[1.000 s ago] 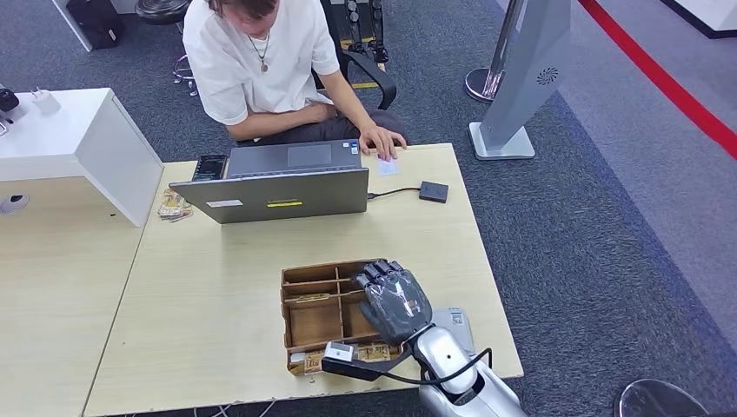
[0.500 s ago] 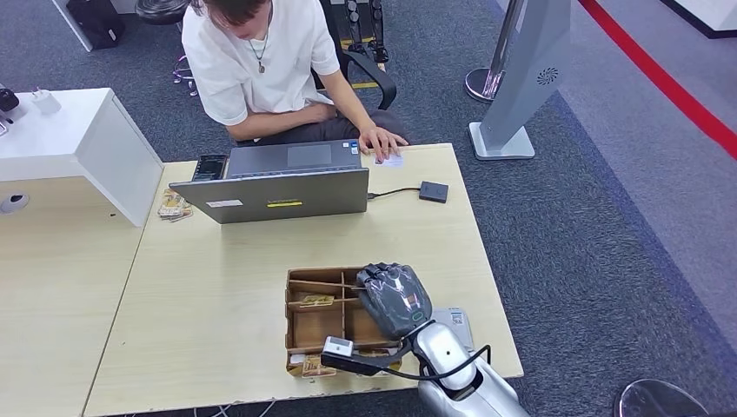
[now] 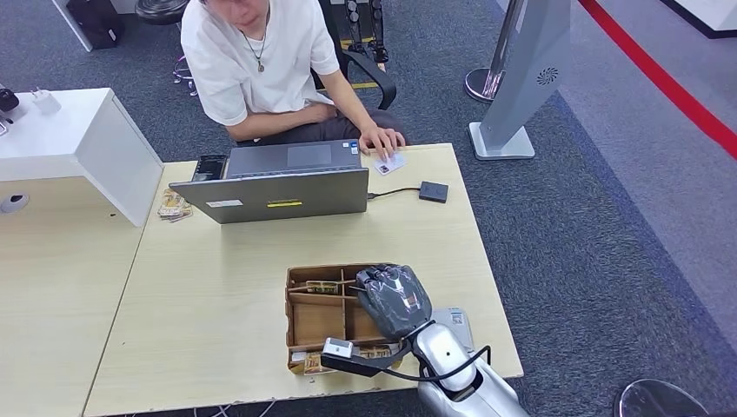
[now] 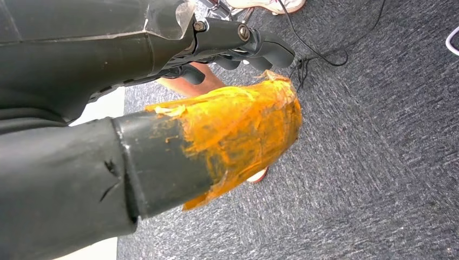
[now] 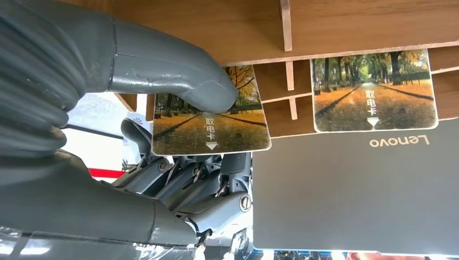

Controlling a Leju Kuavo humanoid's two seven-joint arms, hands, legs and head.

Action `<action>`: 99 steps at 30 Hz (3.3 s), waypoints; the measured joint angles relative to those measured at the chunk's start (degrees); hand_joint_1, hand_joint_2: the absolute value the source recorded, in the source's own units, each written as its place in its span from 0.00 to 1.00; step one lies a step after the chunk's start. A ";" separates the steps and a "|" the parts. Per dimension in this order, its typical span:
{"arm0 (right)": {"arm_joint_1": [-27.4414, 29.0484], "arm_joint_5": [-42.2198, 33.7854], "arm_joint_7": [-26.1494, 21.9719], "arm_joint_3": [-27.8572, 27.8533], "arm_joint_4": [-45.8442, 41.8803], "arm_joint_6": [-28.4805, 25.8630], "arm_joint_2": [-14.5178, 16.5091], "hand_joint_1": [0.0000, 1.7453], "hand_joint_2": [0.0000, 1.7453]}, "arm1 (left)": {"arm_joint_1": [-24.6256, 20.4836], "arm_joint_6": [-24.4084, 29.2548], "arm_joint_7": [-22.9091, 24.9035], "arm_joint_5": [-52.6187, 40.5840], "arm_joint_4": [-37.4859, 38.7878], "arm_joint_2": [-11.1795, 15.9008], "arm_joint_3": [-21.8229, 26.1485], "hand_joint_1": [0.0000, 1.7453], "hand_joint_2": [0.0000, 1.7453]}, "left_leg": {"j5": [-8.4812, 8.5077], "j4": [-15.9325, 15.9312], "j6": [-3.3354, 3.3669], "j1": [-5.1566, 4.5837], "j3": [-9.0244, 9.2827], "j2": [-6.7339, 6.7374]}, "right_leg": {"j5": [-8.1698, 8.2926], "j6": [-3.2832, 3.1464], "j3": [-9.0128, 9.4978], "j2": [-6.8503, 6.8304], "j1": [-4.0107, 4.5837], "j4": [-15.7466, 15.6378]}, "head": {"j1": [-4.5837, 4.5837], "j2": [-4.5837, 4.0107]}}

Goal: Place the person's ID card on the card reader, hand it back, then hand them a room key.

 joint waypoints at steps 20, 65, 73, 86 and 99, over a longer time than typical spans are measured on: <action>5.16 7.13 0.21 0.03 -14.76 -4.37 -1.33 1.00 1.00 | 0.02 0.67 0.20 1.69 0.00 -0.05 -0.07 0.00 0.00 | 0.00 0.00 0.00 0.00 0.01 0.00 | 0.00 0.00 -0.01 0.01 0.00 0.00 | -0.01 0.00; -6.30 13.61 4.13 -4.96 -13.63 -4.38 3.99 0.00 1.00 | 0.04 0.69 0.75 4.64 0.00 0.02 -7.23 0.00 0.00 | 0.04 0.00 -0.02 0.00 0.00 -0.01 | 0.02 -0.02 0.01 0.00 0.00 0.03 | 0.00 0.00; -5.79 13.24 3.80 -5.02 -13.31 -4.38 4.18 0.00 0.50 | 0.05 0.71 0.91 4.70 0.00 0.03 -7.58 0.00 0.00 | 0.04 0.00 -0.02 0.00 0.01 -0.01 | 0.02 -0.02 0.01 0.00 0.00 0.03 | 0.00 0.00; 2.78 5.90 -7.65 -10.77 -23.30 -4.38 6.12 0.00 0.00 | 0.14 0.96 2.08 5.23 0.00 0.02 -7.56 0.00 0.00 | 0.03 0.00 -0.02 0.00 -0.01 -0.02 | 0.01 -0.02 -0.02 -0.01 0.00 0.03 | 0.00 0.00; 17.75 -23.34 -27.28 -20.60 -29.51 -4.40 13.46 0.00 0.00 | 0.27 1.94 3.17 6.35 0.00 -0.52 -6.67 0.00 0.00 | 0.02 -0.01 -0.03 0.01 -0.01 -0.02 | 0.00 -0.01 -0.02 -0.01 0.00 0.03 | 0.00 0.00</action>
